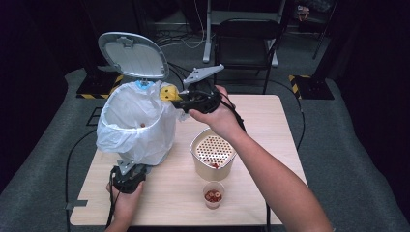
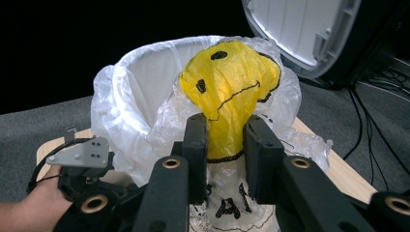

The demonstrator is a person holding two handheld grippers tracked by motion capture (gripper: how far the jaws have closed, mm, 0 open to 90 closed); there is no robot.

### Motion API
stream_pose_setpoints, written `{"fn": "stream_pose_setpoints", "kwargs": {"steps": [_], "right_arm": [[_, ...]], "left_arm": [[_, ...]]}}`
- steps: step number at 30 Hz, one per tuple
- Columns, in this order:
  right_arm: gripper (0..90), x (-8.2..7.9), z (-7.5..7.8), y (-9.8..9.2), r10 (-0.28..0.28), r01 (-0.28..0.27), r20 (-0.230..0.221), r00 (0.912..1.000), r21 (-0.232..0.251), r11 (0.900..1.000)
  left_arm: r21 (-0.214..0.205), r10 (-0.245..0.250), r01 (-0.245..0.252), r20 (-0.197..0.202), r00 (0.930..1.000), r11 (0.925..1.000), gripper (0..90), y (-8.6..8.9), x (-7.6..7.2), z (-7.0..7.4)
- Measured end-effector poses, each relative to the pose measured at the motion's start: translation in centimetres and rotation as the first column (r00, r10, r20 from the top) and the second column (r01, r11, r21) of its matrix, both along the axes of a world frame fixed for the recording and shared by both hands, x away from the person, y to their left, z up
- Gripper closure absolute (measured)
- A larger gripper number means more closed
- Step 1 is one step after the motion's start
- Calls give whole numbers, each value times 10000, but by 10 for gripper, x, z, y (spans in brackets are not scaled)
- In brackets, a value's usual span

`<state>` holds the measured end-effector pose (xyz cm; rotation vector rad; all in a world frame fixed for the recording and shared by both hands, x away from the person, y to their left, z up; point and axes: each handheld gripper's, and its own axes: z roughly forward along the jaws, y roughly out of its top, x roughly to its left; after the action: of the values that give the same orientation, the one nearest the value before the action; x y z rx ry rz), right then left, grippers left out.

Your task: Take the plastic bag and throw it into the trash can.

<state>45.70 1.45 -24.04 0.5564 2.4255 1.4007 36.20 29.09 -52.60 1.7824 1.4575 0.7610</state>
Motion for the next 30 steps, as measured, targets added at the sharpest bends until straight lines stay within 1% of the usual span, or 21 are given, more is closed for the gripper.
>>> {"fn": "stream_pose_setpoints", "kwargs": {"steps": [1, 2, 3, 5, 6, 7, 9, 10, 16, 17, 19, 21, 22, 26, 28, 30], "right_arm": [[730, 2, 1, 5, 94, -94, -16, 10000, 13, 10000], [730, 2, 1, 5, 94, -94, -16, 10000, 13, 10000], [730, 4, 1, 10, 127, -128, 27, 9999, 51, 9999], [730, 6, 1, 16, 169, -169, 19, 9999, 64, 9998], [730, 6, 1, 16, 169, -169, 19, 9999, 64, 9998], [731, 8, 1, 20, 256, -257, 41, 9997, 100, 9996], [730, 8, 0, 22, 264, -263, -15, 9997, 93, 9996], [731, 9, 0, 25, 293, -293, -74, 9995, 51, 9996], [733, 13, 0, 36, 452, -452, -74, 9990, 42, 9990], [734, 14, 2, 40, 499, -499, -70, 9987, 40, 9987], [735, 15, 4, 43, 565, -564, -96, 9984, 89, 9984], [735, 15, 5, 45, 623, -623, -120, 9980, 43, 9981], [735, 15, 7, 47, 608, -608, -96, 9981, 25, 9981], [735, 18, 13, 60, 695, -695, -39, 9976, -49, 9976], [735, 18, 14, 62, 706, -706, -36, 9975, -48, 9975], [735, 19, 15, 67, 753, -753, -26, 9972, -98, 9971]], "left_arm": [[73, -25, 26, -56, 10000, 10000, 541, 1, 0, 0], [73, -25, 26, -56, 10000, 10000, 541, 1, 0, 0], [42, -5, 5, -58, 10000, 10000, 541, 0, 0, 0], [65, 1, -1, -61, 10000, 10000, 541, 0, 0, 0], [65, 1, -1, -61, 10000, 10000, 541, 0, 0, 0], [170, -74, 75, -72, 9999, 9998, 541, 1, 0, 1], [154, -81, 83, -75, 9999, 9998, 541, 1, 0, 1], [531, -162, 166, -81, 9998, 9985, 541, 3, 0, 2], [512, -162, 166, -81, 9998, 9985, 541, 3, 0, 2], [502, -135, 134, 11, 9999, 9986, 541, 3, 0, 1], [529, -182, 190, -154, 9997, 9984, 541, 3, 0, 2], [531, -184, 192, -151, 9997, 9984, 541, 3, 0, 2], [531, -166, 170, -87, 9998, 9984, 541, 3, 0, 2], [513, -172, 176, -87, 9998, 9985, 541, 3, 0, 2], [520, -175, 180, -89, 9998, 9985, 541, 3, 0, 2], [509, -168, 172, -81, 9998, 9986, 541, 3, 0, 2]]}}
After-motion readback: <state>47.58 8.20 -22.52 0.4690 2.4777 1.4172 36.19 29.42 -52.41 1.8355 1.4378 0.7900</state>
